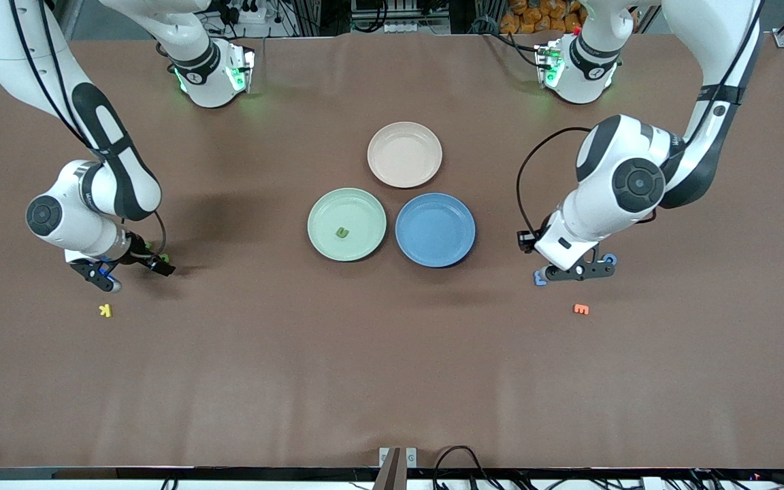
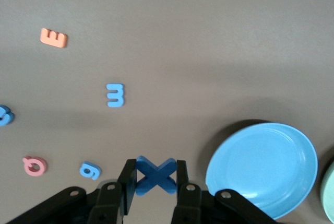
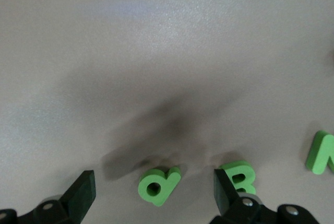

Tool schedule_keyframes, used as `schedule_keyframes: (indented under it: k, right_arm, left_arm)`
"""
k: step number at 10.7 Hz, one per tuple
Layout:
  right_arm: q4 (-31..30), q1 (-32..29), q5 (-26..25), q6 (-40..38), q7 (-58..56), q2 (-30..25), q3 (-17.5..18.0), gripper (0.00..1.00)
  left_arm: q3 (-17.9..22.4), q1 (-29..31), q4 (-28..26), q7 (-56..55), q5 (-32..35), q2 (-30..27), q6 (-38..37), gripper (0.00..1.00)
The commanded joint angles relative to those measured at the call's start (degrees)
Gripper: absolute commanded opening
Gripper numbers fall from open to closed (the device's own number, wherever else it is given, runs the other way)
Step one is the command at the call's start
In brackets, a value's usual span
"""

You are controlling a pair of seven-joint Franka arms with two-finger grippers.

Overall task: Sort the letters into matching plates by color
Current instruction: 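Grasp the green d with the right gripper while the left gripper drops the x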

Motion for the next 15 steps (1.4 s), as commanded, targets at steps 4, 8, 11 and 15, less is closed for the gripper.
schedule_keyframes:
  k: [4,8,11,15]
  right_arm:
    - [-3.43,0.07,-0.45,1.0,0.22,-2.73,0.77,1.0]
    - [-3.96,0.78,-0.45,2.76,0.4,-2.38,0.77,0.83]
    - [-3.96,0.6,-0.45,2.85,-0.22,-2.38,0.77,0.57]
    - [-3.87,0.42,-0.45,2.76,-0.31,-2.38,0.77,0.47]
  left_arm:
    - [-0.75,-7.06,-1.13,-13.25,3.67,-0.03,-0.99,0.0]
    - [-0.75,-11.47,-1.05,-19.86,3.85,1.2,-1.08,0.0]
    - [-0.67,-14.27,-0.52,-23.72,3.85,1.82,-0.9,0.0]
    - [-0.75,-16.91,0.79,-28.39,3.85,4.54,-0.73,0.0]
